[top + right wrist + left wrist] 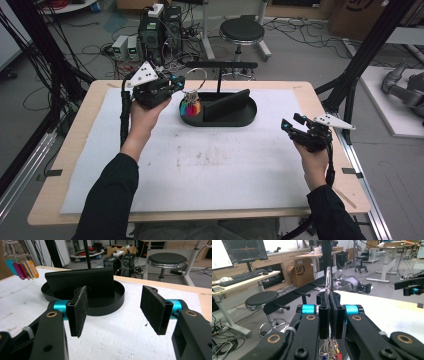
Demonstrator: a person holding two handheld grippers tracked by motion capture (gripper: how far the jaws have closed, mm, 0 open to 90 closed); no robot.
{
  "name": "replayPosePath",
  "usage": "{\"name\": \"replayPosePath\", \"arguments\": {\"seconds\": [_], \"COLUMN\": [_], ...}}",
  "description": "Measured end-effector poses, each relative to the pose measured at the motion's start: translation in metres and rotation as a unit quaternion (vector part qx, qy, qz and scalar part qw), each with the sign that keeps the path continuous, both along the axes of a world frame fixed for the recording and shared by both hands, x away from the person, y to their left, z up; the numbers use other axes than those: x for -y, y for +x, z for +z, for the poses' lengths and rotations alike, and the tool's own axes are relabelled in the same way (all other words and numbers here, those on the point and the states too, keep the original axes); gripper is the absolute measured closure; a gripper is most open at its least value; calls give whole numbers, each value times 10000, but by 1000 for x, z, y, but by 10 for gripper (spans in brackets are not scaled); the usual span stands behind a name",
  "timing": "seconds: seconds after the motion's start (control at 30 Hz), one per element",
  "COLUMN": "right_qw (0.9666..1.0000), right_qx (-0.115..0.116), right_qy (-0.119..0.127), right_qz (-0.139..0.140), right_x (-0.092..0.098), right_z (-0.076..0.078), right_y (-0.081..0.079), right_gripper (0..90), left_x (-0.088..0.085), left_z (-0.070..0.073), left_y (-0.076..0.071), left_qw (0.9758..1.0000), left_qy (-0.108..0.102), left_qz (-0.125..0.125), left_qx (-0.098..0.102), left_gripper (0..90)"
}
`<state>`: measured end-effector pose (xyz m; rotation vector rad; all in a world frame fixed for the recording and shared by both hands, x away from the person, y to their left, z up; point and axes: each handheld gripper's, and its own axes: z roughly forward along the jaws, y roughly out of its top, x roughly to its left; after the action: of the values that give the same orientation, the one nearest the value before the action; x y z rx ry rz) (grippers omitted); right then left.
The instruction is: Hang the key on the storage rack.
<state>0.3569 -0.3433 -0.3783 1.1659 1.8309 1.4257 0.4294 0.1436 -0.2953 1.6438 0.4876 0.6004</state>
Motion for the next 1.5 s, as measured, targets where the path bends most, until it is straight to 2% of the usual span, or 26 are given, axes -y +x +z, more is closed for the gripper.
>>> {"name": "replayPosePath", "arguments": {"seconds": [0.17,0.27,0.47,0.8,0.97,1.2,1.5], "right_qw": [10000,10000,9999,9999,9998,9998,9998], "right_qx": [-6,30,49,83,105,120,128], "right_qy": [-14,-36,-34,-26,-44,-33,-43], "right_qz": [58,82,120,136,139,145,171], "right_x": [0,-1,-1,-1,-2,-3,-4], "right_z": [0,0,1,1,2,2,2], "right_y": [0,0,-1,-1,-1,-2,-2], "right_gripper": [415,416,427,431,433,436,439], "left_x": [6,9,11,6,4,5,7], "left_z": [1,-2,-11,-26,-32,-38,-46], "left_y": [12,19,35,53,59,63,67], "left_qw": [9999,9999,9993,9978,9967,9961,9951], "left_qy": [105,60,113,41,21,21,-78], "left_qz": [103,161,302,542,624,664,732], "left_qx": [-46,-20,-166,-390,-511,-585,-660], "left_gripper": [868,868,868,868,868,868,867]}}
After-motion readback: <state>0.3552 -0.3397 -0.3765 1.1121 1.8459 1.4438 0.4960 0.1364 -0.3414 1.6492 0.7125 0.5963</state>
